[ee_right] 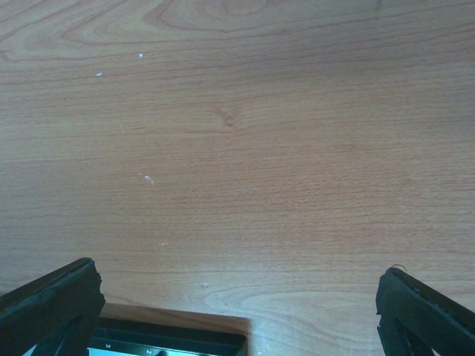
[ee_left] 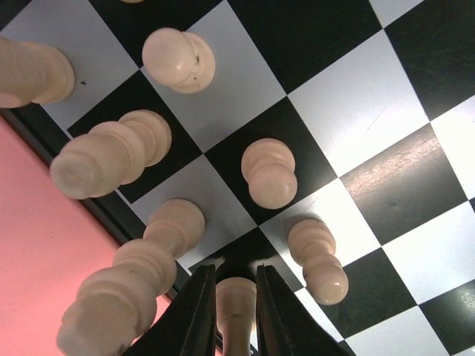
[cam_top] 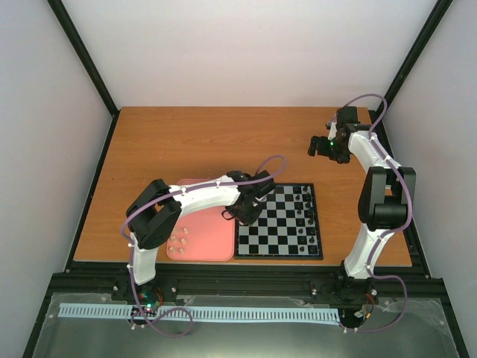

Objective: Set up the chess pieces on the board
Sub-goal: Place the chess piece on the chessboard.

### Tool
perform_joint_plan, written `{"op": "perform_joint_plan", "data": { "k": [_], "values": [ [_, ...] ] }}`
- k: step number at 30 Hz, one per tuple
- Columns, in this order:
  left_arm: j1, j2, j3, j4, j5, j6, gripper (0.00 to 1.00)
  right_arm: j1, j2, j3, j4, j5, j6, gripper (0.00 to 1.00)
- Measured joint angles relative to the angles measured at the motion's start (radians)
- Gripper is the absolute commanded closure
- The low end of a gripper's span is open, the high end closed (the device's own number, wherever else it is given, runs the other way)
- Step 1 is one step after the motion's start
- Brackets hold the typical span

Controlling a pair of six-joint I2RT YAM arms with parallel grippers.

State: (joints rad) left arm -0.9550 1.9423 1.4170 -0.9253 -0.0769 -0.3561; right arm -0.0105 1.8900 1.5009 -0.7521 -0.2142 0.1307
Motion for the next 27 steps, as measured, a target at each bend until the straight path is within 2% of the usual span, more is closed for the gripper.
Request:
{"op": "perform_joint_plan", "data": {
  "k": [17, 27],
  "values": [
    [0.008, 0.017, 0.018, 0.006, 0.021, 0.022, 0.87, 0.000, 0.028, 0.030, -0.011, 0.000, 0.000, 0.00],
    [0.013, 0.017, 0.016, 0.009, 0.030, 0.025, 0.80, 0.000, 0.028, 0.030, -0.011, 0.000, 0.000, 0.00]
  ]
}}
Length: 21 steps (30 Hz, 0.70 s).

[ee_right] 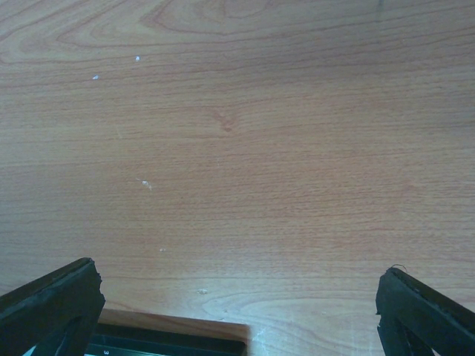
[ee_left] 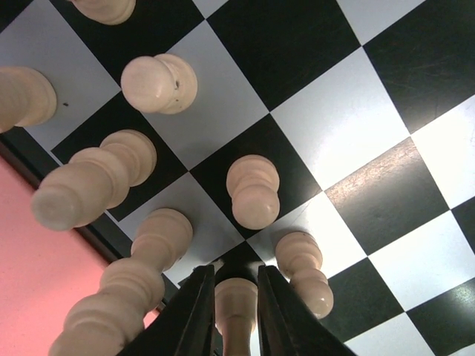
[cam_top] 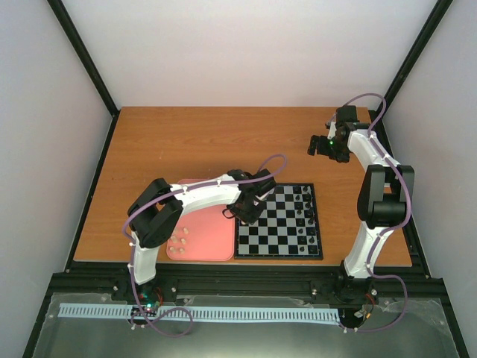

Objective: Set up the chess pieces on the board
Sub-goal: Place the chess piece on the chessboard.

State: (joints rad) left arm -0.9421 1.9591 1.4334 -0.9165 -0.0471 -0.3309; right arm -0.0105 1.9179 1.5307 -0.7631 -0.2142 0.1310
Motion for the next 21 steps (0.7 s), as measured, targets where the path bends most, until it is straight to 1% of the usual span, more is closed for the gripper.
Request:
{"op": "perform_joint_plan", "data": {
  "k": [6, 13, 15, 21],
  "values": [
    [0.002, 0.000, -0.012, 0.003, -0.001, 0.002, 0.76, 0.000, 0.000, 0.000, 0.000, -0.003, 0.000, 0.00],
    [0.002, 0.000, -0.017, 0.003, -0.006, 0.002, 0.74, 0.000, 0.000, 0.000, 0.000, -0.006, 0.000, 0.00],
    [0.002, -0.002, -0.017, 0.003, -0.008, 0.002, 0.71, 0.000, 0.000, 0.000, 0.000, -0.008, 0.000, 0.00],
    [0.003, -0.040, -0.017, -0.010, -0.021, 0.002, 0.68, 0.002, 0.000, 0.000, 0.000, -0.011, 0.000, 0.00]
  ]
}}
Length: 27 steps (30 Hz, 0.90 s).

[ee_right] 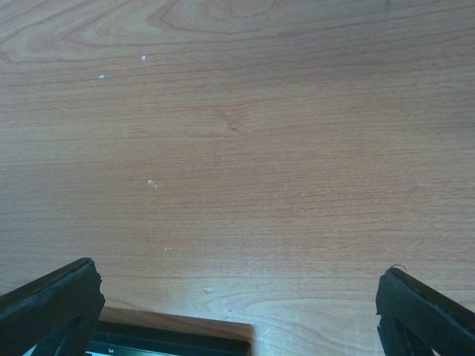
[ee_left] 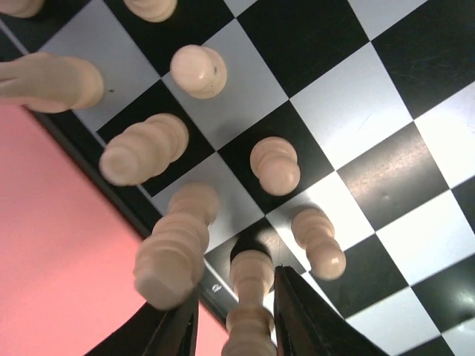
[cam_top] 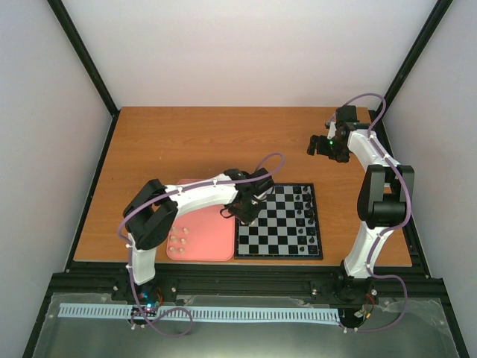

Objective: Set up the chess pieces on the board
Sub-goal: Place the chess piece on the chessboard, then pick up the chess piece from the storage box.

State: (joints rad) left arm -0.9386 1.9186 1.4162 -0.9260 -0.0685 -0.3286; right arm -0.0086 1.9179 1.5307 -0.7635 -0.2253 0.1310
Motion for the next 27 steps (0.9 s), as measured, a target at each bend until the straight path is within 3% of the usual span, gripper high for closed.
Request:
{"op": "perform_joint_plan", "data": {
  "k": [9, 16, 18, 24, 27],
  "values": [
    [0.001, -0.110, 0.026, -0.071, -0.016, -0.005, 0.56, 0.003, 0.000, 0.000, 0.000, -0.001, 0.000, 0.00],
    [0.016, -0.258, 0.052, -0.125, -0.035, -0.033, 0.34, 0.005, 0.000, 0.000, 0.000, -0.008, 0.000, 0.00],
    [0.057, -0.299, 0.042, -0.132, -0.036, -0.061, 0.26, 0.006, 0.000, 0.000, 0.000, -0.011, 0.000, 0.00],
    [0.294, -0.428, -0.160, -0.136, -0.041, -0.169, 0.27, 0.016, 0.000, 0.000, 0.000, -0.018, 0.000, 0.00],
    [0.346, -0.467, -0.264, -0.150, -0.042, -0.203, 0.27, 0.020, 0.000, 0.000, 0.000, -0.019, 0.000, 0.00]
  ]
}}
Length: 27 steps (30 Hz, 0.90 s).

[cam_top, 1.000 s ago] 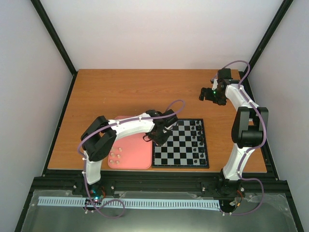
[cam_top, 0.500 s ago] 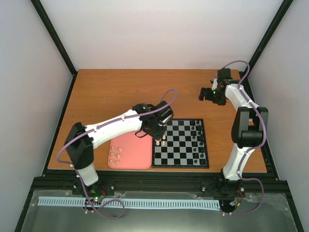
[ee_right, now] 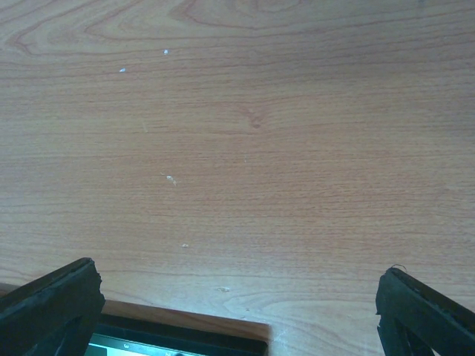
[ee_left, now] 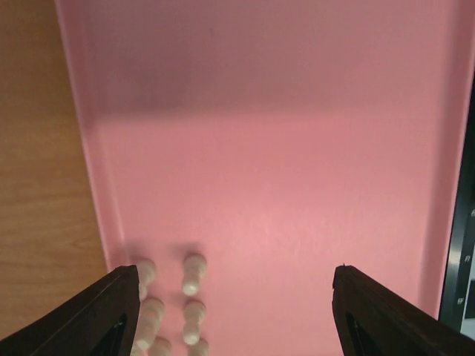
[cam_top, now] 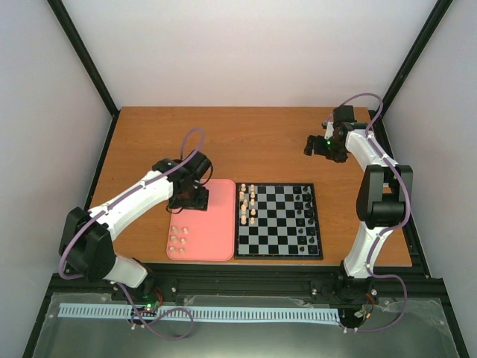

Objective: Set up the chess pieces on the board
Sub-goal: Pick up the chess piece from the storage box.

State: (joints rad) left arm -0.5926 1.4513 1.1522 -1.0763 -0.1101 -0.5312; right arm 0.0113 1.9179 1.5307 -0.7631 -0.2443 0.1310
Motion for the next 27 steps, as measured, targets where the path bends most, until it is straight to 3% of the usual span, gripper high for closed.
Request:
{"op": "perform_joint_plan", "data": {
  "k": [6, 11, 21, 27],
  "values": [
    [-0.001, -0.016, -0.137, 0.018, 0.032, -0.053, 0.29, 0.003, 0.000, 0.000, 0.000, -0.001, 0.000, 0.00],
    [-0.001, -0.016, -0.214, 0.037, 0.054, -0.089, 0.37, 0.003, 0.000, -0.002, 0.002, -0.001, 0.000, 0.00],
    [0.000, -0.001, -0.262, 0.092, 0.077, -0.100, 0.40, 0.005, 0.000, -0.011, 0.005, -0.001, 0.000, 0.00],
    [0.004, 0.023, -0.280, 0.116, 0.081, -0.102, 0.51, 0.006, 0.000, -0.011, 0.005, 0.000, 0.000, 0.00]
  ]
}}
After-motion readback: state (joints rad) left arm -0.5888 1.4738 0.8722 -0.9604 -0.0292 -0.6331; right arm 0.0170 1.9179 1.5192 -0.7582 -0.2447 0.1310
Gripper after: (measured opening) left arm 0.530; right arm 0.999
